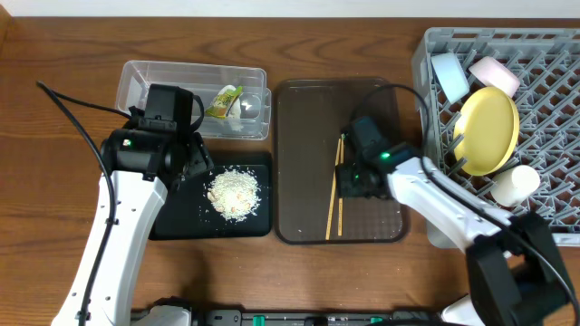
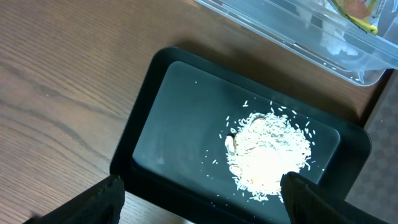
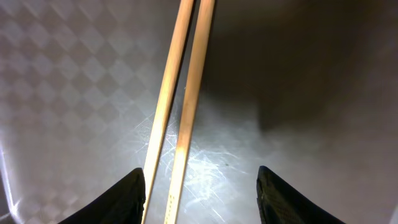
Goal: Sort waste into correct bins and load items into the dishwasher rack
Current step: 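Reach the right gripper to the chopsticks and grasp one, then carry the chopstick to the rack and drop it in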
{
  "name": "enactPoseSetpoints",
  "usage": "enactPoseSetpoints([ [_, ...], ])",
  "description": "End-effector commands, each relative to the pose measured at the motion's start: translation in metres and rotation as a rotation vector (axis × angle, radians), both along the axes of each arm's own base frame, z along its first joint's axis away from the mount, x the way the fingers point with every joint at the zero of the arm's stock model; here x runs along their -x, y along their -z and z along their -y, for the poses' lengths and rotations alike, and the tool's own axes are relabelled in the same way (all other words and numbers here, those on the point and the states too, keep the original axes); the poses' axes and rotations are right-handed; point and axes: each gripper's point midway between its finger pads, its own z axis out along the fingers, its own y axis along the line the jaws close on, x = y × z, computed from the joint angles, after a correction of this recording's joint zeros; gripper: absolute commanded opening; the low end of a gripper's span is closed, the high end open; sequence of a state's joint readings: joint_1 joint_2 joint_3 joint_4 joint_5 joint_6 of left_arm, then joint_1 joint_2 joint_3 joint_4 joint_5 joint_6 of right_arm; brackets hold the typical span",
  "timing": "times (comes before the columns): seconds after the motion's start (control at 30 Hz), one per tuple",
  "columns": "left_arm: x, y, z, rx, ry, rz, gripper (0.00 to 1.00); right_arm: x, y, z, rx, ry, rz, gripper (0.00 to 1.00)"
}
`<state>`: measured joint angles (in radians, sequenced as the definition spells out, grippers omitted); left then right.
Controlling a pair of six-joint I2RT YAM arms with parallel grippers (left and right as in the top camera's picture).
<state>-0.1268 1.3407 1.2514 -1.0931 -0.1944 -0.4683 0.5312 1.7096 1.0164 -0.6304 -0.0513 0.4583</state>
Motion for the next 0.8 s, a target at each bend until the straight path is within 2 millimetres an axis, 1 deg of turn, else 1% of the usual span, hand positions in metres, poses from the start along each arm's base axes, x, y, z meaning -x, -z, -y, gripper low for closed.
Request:
enactPoseSetpoints([
  [0.0, 0.001, 0.002, -0.004, -0.015, -0.014, -0.009, 0.82, 0.007, 0.018, 0.001, 0.037, 0.047, -0.035, 0.55],
  [0.23, 0.001, 0.002, -0.004, -0.015, -0.014, -0.009, 0.82, 0.011, 0.037, 0.006, 0.101, 0.103, -0.063, 0.52],
  [0.43, 0.001, 0.002, -0.004, -0.015, -0.014, -0.009, 0.82, 0.012, 0.038, 0.012, 0.134, 0.108, -0.063, 0.23],
  [0.57, 0.001, 0.002, -0.004, -0.015, -0.013, -0.011, 0.82, 0.013, 0.038, 0.015, 0.14, 0.112, -0.07, 0.07],
  [0.67, 0.002, 0.003, -0.004, -0.015, -0.013, -0.013, 0.83, 0.007, 0.03, 0.017, 0.128, 0.125, -0.053, 0.01],
  [0.77, 0.002, 0.003, -0.004, -0.015, -0.013, -0.013, 0.82, -0.005, 0.012, 0.026, 0.129, 0.126, -0.004, 0.01],
])
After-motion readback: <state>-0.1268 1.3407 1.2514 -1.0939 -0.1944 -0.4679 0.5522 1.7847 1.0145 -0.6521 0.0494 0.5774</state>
